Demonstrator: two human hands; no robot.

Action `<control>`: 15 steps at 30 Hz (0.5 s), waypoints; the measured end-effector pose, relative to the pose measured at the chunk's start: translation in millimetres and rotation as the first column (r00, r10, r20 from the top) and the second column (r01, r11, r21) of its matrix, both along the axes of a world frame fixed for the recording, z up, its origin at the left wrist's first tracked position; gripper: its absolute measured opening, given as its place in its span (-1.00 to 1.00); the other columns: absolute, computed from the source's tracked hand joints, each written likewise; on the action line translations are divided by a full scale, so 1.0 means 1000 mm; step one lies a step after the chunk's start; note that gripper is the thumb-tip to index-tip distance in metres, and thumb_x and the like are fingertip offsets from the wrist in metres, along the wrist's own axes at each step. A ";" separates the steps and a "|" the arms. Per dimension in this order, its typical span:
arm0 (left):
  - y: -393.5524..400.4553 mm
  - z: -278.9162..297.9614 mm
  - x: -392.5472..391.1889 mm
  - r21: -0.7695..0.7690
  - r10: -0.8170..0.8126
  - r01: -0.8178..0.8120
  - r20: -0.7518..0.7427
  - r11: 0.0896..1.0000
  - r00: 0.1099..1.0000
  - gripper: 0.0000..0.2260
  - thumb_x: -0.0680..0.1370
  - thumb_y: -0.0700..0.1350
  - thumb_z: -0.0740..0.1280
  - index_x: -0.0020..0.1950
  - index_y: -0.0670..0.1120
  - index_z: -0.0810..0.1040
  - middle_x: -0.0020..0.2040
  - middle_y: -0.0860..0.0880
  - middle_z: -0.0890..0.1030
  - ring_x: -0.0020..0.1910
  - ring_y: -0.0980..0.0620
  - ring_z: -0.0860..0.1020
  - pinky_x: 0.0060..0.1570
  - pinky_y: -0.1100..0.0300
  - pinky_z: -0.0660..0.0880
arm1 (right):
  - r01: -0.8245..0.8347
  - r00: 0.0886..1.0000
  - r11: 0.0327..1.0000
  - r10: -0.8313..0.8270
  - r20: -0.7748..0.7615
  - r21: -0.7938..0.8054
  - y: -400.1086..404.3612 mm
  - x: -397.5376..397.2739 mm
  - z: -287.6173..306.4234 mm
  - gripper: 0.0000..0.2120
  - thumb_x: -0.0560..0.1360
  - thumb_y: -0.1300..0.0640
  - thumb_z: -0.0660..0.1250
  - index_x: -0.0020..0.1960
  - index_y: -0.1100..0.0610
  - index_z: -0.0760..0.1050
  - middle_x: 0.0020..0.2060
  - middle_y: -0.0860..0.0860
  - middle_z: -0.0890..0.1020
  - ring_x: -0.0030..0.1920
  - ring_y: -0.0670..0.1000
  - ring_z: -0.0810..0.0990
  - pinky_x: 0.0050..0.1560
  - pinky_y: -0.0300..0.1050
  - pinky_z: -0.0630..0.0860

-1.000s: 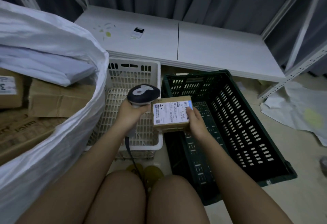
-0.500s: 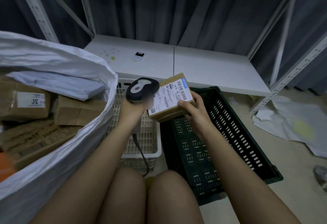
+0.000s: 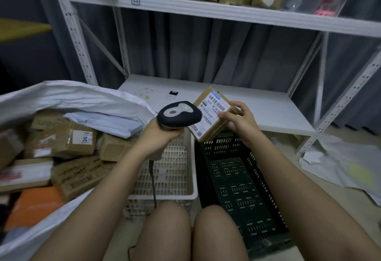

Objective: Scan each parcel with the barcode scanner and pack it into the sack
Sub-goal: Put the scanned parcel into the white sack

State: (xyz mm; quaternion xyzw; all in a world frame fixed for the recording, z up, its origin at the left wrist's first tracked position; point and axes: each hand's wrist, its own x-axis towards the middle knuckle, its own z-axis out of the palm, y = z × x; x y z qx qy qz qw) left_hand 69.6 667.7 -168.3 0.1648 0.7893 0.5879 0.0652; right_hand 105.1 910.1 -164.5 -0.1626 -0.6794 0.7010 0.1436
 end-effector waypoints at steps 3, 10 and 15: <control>-0.006 0.001 0.006 -0.048 -0.003 0.003 -0.013 0.999 1.000 -0.71 0.41 -0.13 0.50 0.09 0.07 0.57 -0.11 0.05 0.66 -0.19 0.12 0.57 -0.12 0.14 0.51 | 0.000 1.000 1.000 0.000 0.003 0.028 -0.005 -0.003 0.005 -0.48 0.37 0.25 0.52 0.26 0.06 0.42 0.17 0.10 0.56 0.01 0.07 0.67 -0.07 -0.08 0.63; -0.010 0.008 0.018 -0.104 0.004 -0.007 -0.026 0.995 1.000 -0.76 0.45 -0.10 0.47 0.06 0.08 0.53 -0.23 0.16 0.58 -0.23 0.19 0.53 -0.27 0.28 0.40 | -0.017 1.000 0.996 0.017 -0.003 0.091 -0.016 -0.001 0.016 -0.50 0.41 0.22 0.50 0.27 0.05 0.40 0.14 0.06 0.56 -0.01 0.00 0.67 -0.15 -0.20 0.59; -0.014 0.012 0.021 -0.102 -0.012 0.009 -0.028 0.995 1.000 -0.73 0.45 -0.14 0.46 0.07 0.11 0.51 -0.13 0.15 0.61 -0.14 0.20 0.55 -0.23 0.30 0.44 | -0.009 1.000 0.994 0.010 -0.002 0.109 -0.017 -0.001 0.023 -0.49 0.40 0.22 0.50 0.28 0.05 0.40 0.17 0.06 0.55 -0.01 -0.04 0.64 -0.20 -0.27 0.55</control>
